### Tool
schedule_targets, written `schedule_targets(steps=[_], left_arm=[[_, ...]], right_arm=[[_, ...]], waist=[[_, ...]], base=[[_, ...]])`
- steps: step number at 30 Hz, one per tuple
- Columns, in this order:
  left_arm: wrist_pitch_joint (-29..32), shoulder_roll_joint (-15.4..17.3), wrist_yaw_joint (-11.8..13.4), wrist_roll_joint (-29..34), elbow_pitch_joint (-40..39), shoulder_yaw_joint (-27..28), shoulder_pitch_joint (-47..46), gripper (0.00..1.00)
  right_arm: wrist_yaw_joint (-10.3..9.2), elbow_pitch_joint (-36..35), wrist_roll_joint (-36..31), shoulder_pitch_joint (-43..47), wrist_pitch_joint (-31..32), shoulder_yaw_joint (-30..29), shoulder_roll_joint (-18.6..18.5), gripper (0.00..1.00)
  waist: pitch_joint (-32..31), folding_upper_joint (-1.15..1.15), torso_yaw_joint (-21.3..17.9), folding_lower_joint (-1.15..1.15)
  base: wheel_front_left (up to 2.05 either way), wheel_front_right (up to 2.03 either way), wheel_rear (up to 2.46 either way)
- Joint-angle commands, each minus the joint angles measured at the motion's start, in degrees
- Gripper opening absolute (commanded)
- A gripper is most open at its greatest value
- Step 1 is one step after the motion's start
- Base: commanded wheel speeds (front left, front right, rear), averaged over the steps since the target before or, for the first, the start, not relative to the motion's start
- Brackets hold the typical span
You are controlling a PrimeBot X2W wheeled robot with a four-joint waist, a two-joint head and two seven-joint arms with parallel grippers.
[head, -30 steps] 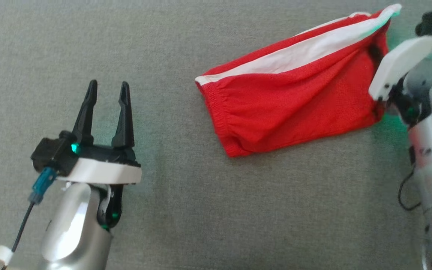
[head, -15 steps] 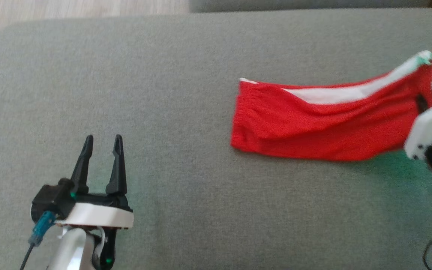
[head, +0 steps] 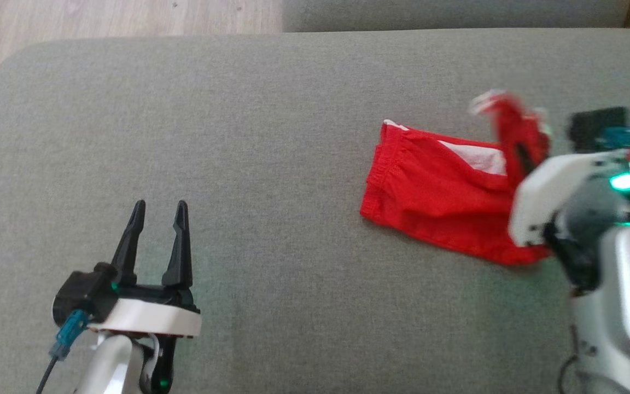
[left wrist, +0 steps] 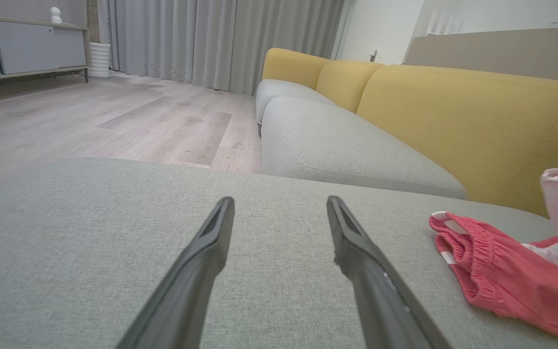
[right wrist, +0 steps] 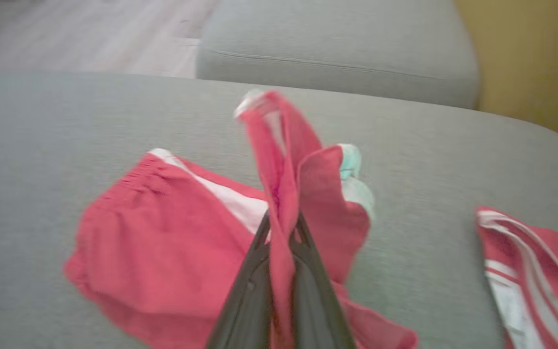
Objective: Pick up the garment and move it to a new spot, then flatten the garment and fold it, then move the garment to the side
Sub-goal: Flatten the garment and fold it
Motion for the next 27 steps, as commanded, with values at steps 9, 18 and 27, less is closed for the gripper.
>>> schedule_targets(steps=[9, 18, 27], left_arm=[[-0.4, 0.6, -0.2, -0.5, -1.3, 0.8, -2.3, 1.00], [-0.4, 0.7, -0.3, -1.1, -0.9, 0.9, -2.6, 1.00], [-0.4, 0.8, -0.3, -0.9, -0.5, 1.8, -1.3, 1.00]], right_arm=[[0.37, 6.5, 3.9, -9.1, -3.2, 11.9, 2.6, 0.00], [0.37, 17.2, 14.0, -12.9, -10.1, 19.0, 2.7, 1.00], [0.37, 12.3, 25.2, -13.6, -19.2, 18.3, 2.7, 1.00]], waist=[[1.2, 0.00, 2.2, 0.00], [1.7, 0.00, 3.5, 0.00], [-1.1, 0.00, 1.5, 0.00]], base=[[0.00, 0.00, 0.00], [0.00, 0.00, 0.00], [0.00, 0.00, 0.00]])
